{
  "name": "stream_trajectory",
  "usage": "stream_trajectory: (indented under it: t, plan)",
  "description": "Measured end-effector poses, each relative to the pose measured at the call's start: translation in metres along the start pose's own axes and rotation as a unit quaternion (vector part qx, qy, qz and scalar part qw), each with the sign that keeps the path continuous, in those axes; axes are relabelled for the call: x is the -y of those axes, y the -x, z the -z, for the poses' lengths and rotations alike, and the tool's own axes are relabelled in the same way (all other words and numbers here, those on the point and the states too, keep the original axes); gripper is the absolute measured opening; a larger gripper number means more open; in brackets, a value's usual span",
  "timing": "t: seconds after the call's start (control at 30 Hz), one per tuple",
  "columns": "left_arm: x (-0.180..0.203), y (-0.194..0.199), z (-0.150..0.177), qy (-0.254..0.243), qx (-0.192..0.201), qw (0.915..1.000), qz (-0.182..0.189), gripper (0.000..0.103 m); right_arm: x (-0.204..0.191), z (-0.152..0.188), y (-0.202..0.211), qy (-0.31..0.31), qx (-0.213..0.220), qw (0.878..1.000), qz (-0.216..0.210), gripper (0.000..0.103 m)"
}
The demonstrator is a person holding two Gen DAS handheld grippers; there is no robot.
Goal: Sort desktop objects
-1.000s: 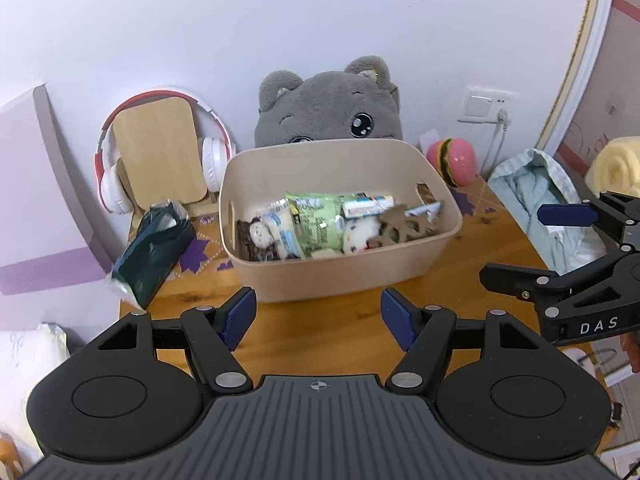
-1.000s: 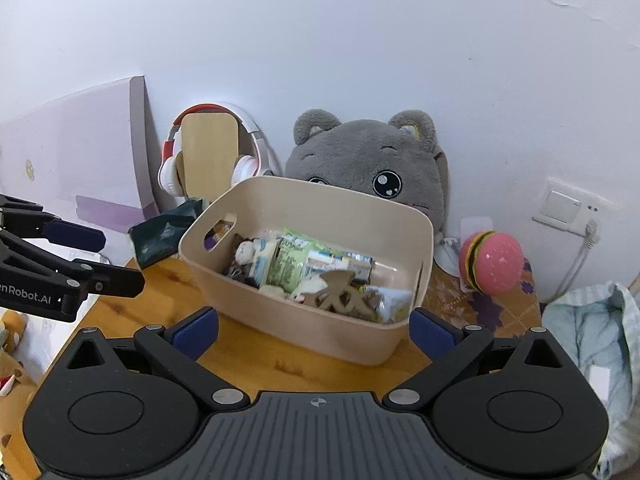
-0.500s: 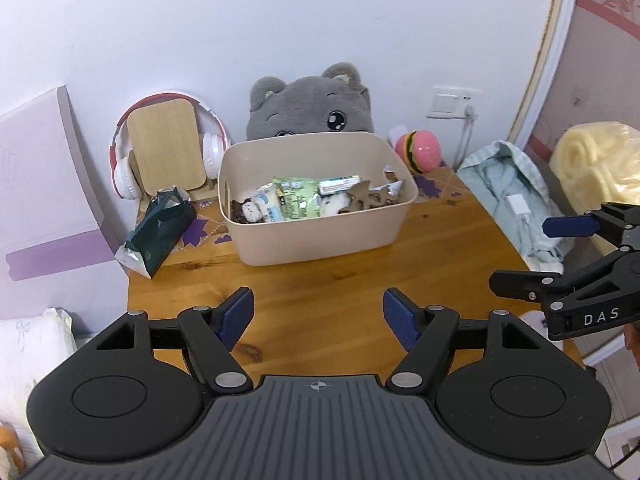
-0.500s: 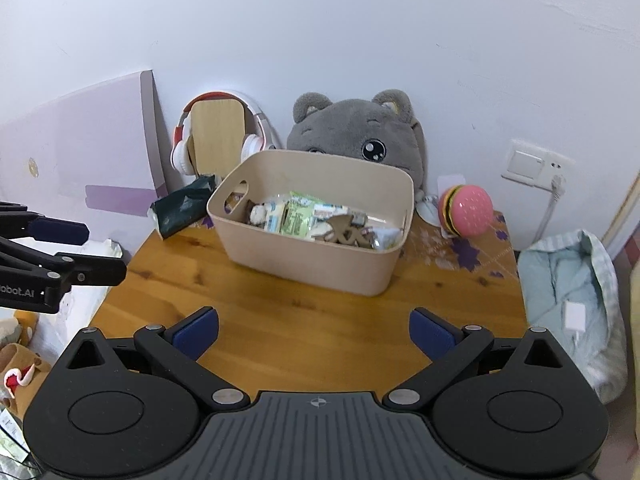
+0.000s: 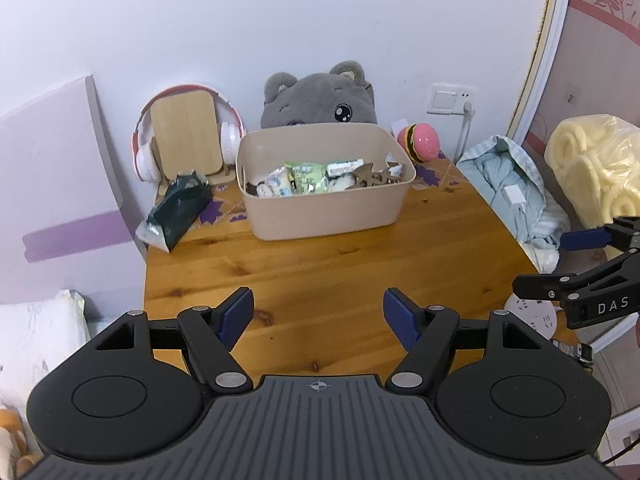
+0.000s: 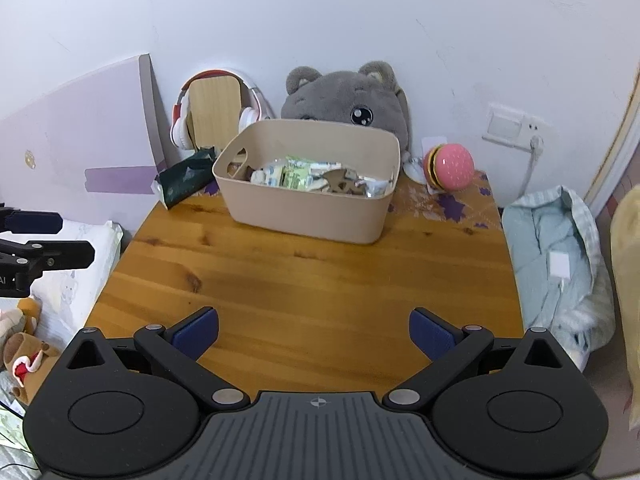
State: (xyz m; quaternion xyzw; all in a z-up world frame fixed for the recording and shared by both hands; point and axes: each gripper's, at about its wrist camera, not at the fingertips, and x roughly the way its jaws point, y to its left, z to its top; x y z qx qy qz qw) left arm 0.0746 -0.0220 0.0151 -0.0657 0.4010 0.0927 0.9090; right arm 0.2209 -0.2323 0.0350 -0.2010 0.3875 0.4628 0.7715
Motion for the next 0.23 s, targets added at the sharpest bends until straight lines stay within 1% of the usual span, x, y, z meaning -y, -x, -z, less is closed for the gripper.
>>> stream_trajectory:
  t: [0.23]
  plan:
    - [-0.0050,-0.0026,0.0088,-0.004,-0.006,1.0000,0.005,0.073,-0.0034,0.0113,-0.0038,-0.015,-0.019,1.000,0.005,0.103]
